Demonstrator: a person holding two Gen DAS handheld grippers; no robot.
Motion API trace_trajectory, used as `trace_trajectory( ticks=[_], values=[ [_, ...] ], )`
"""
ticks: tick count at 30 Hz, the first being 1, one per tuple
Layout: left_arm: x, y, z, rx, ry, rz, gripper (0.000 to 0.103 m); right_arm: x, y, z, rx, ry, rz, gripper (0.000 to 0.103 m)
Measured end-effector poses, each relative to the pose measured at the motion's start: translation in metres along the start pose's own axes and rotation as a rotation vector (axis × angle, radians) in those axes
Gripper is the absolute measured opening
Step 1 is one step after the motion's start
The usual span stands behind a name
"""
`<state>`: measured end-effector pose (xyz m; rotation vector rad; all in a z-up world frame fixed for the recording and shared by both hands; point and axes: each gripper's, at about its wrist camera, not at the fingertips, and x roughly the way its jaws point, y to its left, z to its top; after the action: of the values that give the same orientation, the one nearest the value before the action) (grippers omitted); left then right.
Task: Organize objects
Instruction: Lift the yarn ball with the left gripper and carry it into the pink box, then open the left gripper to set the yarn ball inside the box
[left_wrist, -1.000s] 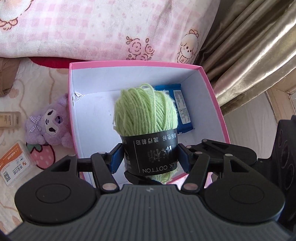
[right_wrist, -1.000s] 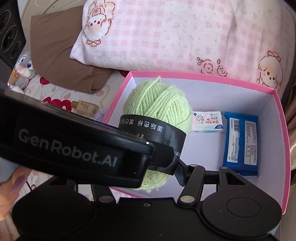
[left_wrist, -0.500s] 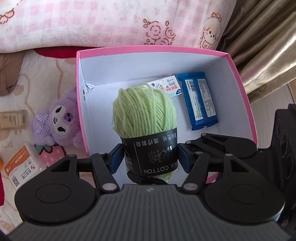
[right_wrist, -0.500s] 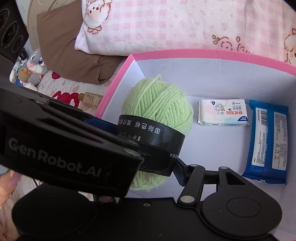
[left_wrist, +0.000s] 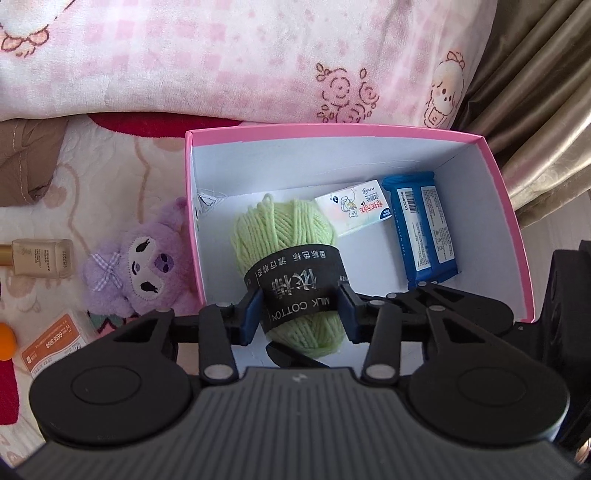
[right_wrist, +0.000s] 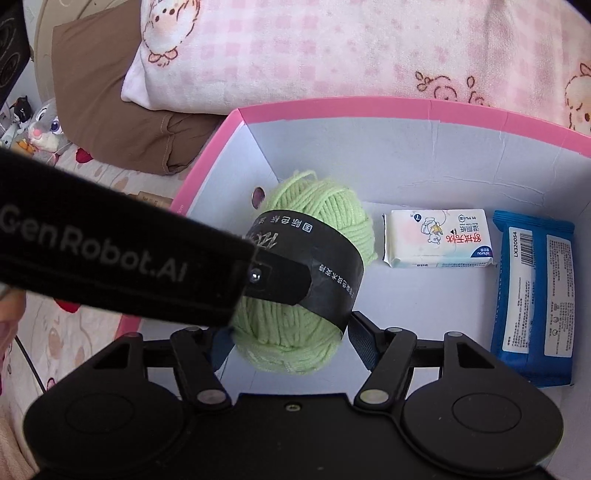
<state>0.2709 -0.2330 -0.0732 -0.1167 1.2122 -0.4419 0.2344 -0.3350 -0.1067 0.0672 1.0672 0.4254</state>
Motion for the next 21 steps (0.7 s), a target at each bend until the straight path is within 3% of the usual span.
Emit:
trace_trajectory(
  ticks=[4, 7, 10, 15, 21],
  values=[
    [-0.001, 0.003, 0.001, -0.004, -0.011, -0.009, 0.038, -0.001, 0.004, -0.002, 0.000, -0.022, -0.038, 0.060],
    [-0.005, 0.005, 0.001, -0.008, -0.038, 0.003, 0.038, 0.002, 0.007, 0.003, 0.037, -0.031, -0.051, 0.060],
    [-0.010, 0.007, 0.001, 0.000, -0.047, -0.015, 0.037, 0.006, 0.011, 0.009, 0.064, -0.033, -0.056, 0.065],
    [-0.023, 0.014, -0.001, 0.006, -0.066, -0.014, 0.037, 0.003, 0.025, 0.008, -0.014, -0.041, -0.102, 0.072],
    [-0.040, 0.025, -0.006, -0.025, -0.072, -0.037, 0.037, -0.017, 0.031, -0.003, -0.004, -0.069, -0.089, 0.073]
  ],
)
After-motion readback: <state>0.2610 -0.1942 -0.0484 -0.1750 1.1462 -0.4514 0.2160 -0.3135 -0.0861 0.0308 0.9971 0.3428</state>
